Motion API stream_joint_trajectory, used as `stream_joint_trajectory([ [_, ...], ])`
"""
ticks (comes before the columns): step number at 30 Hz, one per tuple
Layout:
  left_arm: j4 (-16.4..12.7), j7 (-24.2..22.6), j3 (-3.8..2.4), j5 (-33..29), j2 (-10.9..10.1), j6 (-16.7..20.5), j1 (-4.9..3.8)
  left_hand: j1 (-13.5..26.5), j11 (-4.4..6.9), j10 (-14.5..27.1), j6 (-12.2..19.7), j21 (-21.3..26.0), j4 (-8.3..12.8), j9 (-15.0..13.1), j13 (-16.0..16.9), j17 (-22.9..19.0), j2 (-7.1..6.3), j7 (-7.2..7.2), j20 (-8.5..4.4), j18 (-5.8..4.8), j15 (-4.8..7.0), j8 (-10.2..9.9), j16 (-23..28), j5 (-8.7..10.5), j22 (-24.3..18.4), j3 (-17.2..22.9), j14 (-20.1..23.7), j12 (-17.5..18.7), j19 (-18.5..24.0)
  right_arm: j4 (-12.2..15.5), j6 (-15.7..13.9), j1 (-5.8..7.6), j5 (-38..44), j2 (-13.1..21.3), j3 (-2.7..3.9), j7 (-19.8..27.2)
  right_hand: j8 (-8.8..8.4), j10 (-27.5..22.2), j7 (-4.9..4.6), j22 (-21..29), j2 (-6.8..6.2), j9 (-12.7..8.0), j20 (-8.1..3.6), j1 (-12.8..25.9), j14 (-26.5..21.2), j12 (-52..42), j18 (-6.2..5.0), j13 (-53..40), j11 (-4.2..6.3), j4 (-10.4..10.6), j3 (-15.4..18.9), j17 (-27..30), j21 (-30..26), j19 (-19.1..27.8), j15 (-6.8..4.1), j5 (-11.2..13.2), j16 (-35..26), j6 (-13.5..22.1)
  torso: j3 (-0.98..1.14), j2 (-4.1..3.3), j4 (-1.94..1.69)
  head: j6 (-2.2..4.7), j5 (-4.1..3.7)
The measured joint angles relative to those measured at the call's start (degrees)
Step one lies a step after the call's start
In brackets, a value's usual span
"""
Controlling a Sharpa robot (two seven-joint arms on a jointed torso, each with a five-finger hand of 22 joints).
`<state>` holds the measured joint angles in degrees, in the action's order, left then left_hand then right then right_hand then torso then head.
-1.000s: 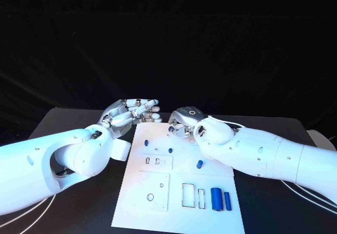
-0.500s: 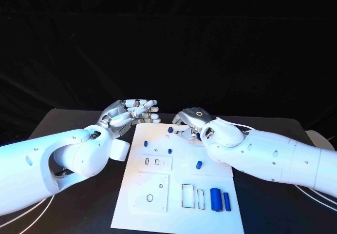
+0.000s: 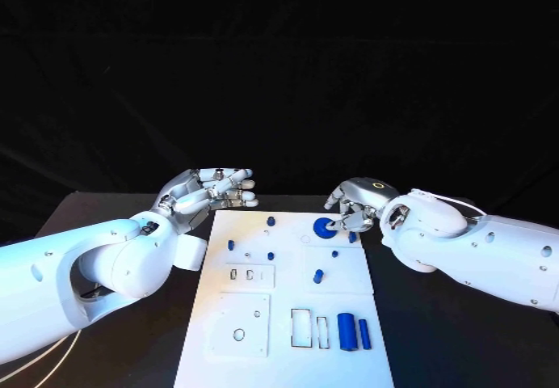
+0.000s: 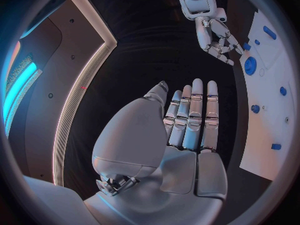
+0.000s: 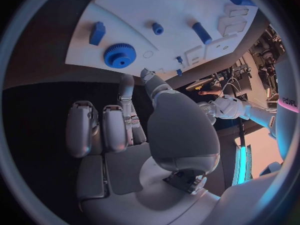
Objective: Assemble the parts on the task board
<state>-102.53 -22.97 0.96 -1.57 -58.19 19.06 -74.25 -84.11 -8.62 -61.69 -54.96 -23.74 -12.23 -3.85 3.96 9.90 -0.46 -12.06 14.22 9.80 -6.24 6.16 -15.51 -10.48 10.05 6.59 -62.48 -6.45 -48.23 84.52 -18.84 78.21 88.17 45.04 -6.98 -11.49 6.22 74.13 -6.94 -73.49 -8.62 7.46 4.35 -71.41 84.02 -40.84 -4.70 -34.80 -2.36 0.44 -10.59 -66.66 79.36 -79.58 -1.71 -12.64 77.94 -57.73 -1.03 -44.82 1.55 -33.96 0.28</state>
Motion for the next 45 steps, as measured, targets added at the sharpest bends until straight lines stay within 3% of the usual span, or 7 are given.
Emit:
stream_joint_trajectory([
  [3, 0.09, 0.00, 0.00, 0.00, -0.04, -0.04, 0.00, 0.00, 0.00, 0.00, 0.00, 0.00, 0.00, 0.00, 0.00, 0.02, 0.00, 0.00, 0.00, 0.00, 0.00, 0.00, 0.00, 0.00, 0.00, 0.00, 0.00, 0.00, 0.00, -0.02, 1.76, 0.05, -1.60, 0.73, 0.00, 0.00, 0.88, -0.36, -0.48, -1.10, 0.68, 0.46, 0.19, -0.68, 0.00, -14.84, 0.77, -15.36, -0.09, 1.03, 1.87, -2.31, 0.36, -0.19, -0.18, -0.37, 1.49, 0.97, 0.07, 0.08, 0.14, 0.01, -0.19],
  [7, 0.09, 0.01, 0.00, 0.00, -0.05, -0.10, 0.00, 0.00, 0.00, 0.00, 0.00, 0.00, 0.00, 0.00, 0.00, 0.05, 0.00, 0.00, 0.00, 0.00, 0.00, 0.00, 0.00, 0.00, 0.00, 0.00, 0.00, 0.00, 0.00, -0.61, 3.33, 0.06, -2.79, 0.76, -0.02, 0.00, 2.57, 6.14, -0.89, -1.47, 1.41, 1.23, 0.61, -1.41, 0.07, -35.13, 0.77, -37.22, -0.41, 1.97, 4.10, -7.81, 1.35, -1.37, 0.18, -0.89, 5.54, 1.51, 0.10, 0.08, 0.18, -0.18, -0.32],
  [8, 0.09, 0.02, 0.00, 0.00, -0.06, -0.11, 0.00, 0.00, 0.00, 0.00, 0.00, 0.00, 0.00, 0.00, 0.00, 0.05, 0.00, 0.00, 0.00, 0.00, 0.00, 0.00, 0.00, 0.00, 0.00, 0.00, 0.00, 0.00, 0.00, -0.85, 3.58, 0.06, -2.96, 0.66, -0.02, -0.01, 2.87, 7.42, -1.12, -1.46, 1.40, 1.37, 0.68, -1.41, -0.02, -37.88, 0.77, -38.92, -0.58, 2.14, 4.58, -8.13, 1.75, -1.73, 0.30, -0.89, 6.58, 1.75, 0.10, 0.07, 0.18, -0.22, -0.31],
  [12, 0.04, 0.05, 0.00, 0.00, -0.10, -0.12, 0.00, 0.00, 0.00, 0.00, 0.00, 0.00, -0.16, 0.00, 0.00, 0.04, 0.00, 0.00, 0.00, 0.00, 0.00, 0.00, 0.00, 0.00, 0.00, 0.16, 0.00, 0.00, 0.00, -1.84, 4.32, 0.03, -3.43, -0.04, -0.02, -0.14, 3.76, 9.60, -1.09, -1.46, 1.75, 1.75, 1.07, -1.66, 0.03, -42.72, 0.84, -40.16, -1.01, 2.87, 5.59, -8.29, 2.85, -2.52, 0.52, -1.34, 8.94, 2.32, 0.17, -0.05, 0.20, -0.38, -0.08],
  [14, 0.04, 0.07, 0.00, 0.00, -0.13, -0.12, 0.00, 0.00, 0.00, 0.00, 0.00, 0.00, -0.16, 0.00, 0.00, 0.04, 0.00, 0.00, 0.00, 0.01, 0.00, 0.00, 0.00, 0.00, 0.00, 0.16, 0.00, 0.00, 0.00, -2.26, 4.49, 0.01, -3.53, -0.43, -0.04, -0.23, 3.96, 9.60, -1.37, -1.46, 2.01, 1.85, 1.10, -1.40, 0.11, -43.90, 1.68, -40.16, -1.01, 3.00, 6.04, -8.29, 3.14, -3.11, 0.60, -1.34, 9.59, 2.60, 0.20, -0.13, 0.19, -0.38, -0.05],
  [33, -0.10, 0.42, 0.01, -0.01, -0.15, -0.08, 0.00, 0.00, 0.00, 0.00, 0.00, 0.00, -0.16, 0.00, 0.00, 0.09, 0.00, 0.00, 0.00, 0.00, 0.00, 0.00, 0.00, 0.00, 0.00, 0.16, 0.00, 0.00, 0.00, -7.08, 6.36, 0.00, -5.45, -5.20, -0.09, -1.63, 4.84, 9.86, -1.95, -1.45, 2.58, 2.13, 1.71, -1.43, 0.10, -46.41, 1.67, -40.15, -1.28, 3.92, 7.28, -8.28, 5.29, -4.19, 1.41, -4.79, 11.52, 5.23, 0.37, -0.46, 0.08, -0.55, -0.02],
  [45, -0.10, 0.52, 0.01, -0.02, -0.15, -0.08, -0.01, 0.00, 0.00, 0.00, 0.00, 0.00, -0.16, 0.00, 0.00, 0.08, 0.00, 0.00, 0.00, 0.00, 0.00, 0.00, 0.00, 0.00, 0.00, 0.16, 0.00, 0.00, 0.00, -9.04, 7.23, -0.17, -6.21, -6.52, -0.14, -1.92, 4.84, 9.85, -1.97, -1.44, 2.58, 2.12, 1.79, -1.43, 0.10, -46.40, 1.67, -40.14, -1.70, 3.77, 7.43, -8.28, 5.28, -4.26, 1.40, -4.79, 11.52, 5.65, 0.43, -0.50, 0.05, -0.66, 0.29],
])
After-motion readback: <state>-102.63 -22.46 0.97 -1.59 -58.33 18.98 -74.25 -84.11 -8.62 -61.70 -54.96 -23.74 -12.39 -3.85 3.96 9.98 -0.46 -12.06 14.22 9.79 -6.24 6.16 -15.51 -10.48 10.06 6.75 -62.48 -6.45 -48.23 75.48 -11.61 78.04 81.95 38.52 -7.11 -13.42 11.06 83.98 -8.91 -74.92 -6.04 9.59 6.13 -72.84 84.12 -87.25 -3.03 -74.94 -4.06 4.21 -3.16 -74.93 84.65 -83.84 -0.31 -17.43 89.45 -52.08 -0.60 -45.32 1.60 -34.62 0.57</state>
